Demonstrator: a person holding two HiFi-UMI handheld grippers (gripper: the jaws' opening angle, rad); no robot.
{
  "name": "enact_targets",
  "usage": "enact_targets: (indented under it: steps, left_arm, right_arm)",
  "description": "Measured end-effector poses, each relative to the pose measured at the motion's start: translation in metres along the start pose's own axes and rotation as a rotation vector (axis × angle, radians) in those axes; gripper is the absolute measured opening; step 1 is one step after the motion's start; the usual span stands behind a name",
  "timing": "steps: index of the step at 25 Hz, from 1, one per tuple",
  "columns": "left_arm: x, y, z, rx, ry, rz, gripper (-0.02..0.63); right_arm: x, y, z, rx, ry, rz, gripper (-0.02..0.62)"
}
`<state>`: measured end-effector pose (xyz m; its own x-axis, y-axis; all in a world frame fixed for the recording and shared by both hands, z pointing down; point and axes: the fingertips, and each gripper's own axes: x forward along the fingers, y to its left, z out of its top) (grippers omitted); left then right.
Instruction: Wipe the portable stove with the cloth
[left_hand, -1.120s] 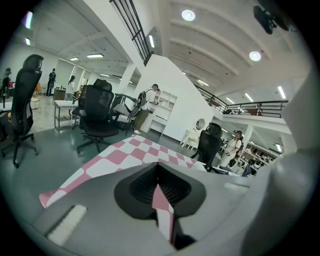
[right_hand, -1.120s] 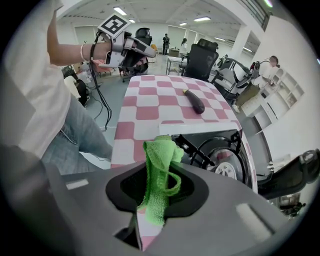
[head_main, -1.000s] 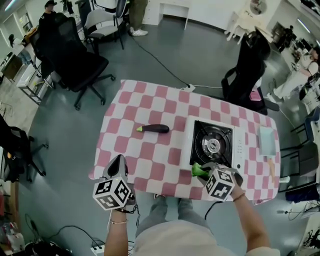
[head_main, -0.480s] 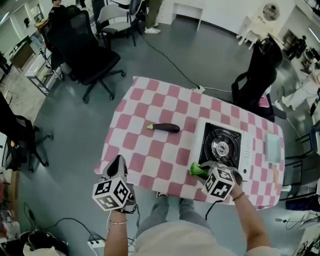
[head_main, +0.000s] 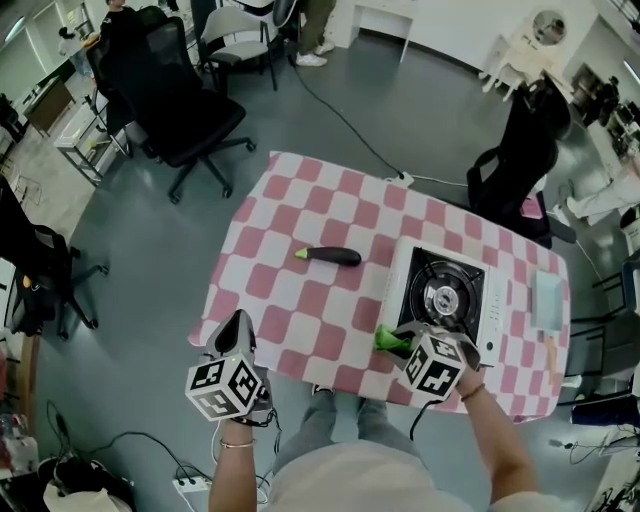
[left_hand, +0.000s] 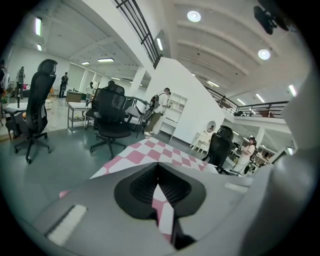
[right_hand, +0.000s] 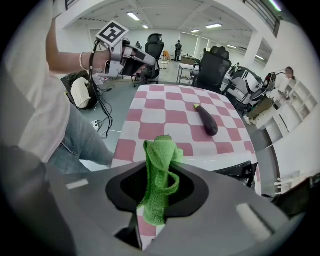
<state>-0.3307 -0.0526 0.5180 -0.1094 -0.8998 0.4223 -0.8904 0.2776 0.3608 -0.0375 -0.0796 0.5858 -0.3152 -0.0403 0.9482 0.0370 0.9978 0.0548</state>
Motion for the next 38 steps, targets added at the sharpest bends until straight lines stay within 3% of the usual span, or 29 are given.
enact_targets:
  steps: [11,17,21,25,30,35,38]
  left_arm:
    - [0.012,-0.043,0.008,0.03,0.001,-0.039,0.0]
    - [0.024,-0.088,0.017,0.076,-0.008,-0.083,0.0]
    - [0.037,-0.13,0.026,0.12,-0.017,-0.122,0.0]
    - [0.05,-0.181,0.04,0.162,-0.049,-0.174,0.0]
    - [0.062,-0.24,0.062,0.224,-0.103,-0.228,0.0]
    - [0.067,-0.29,0.085,0.276,-0.182,-0.276,0.001]
    - [0.069,-0.31,0.089,0.291,-0.215,-0.293,0.001]
  right_arm:
    - [-0.018,-0.008,0.002,0.063,-0.101,-0.014,0.077]
    - [-0.064,-0.028,-0.001,0.196,-0.313,-0.045,0.077]
    - [-0.115,-0.058,-0.019,0.295,-0.481,-0.129,0.077]
    - [-0.179,-0.094,-0.056,0.412,-0.67,-0.303,0.077]
    - [-0.257,-0.128,-0.135,0.596,-0.843,-0.636,0.077]
    - [-0.316,-0.139,-0.234,0.831,-0.923,-0.982,0.077]
    - [-0.334,-0.13,-0.297,1.001,-0.896,-1.196,0.077]
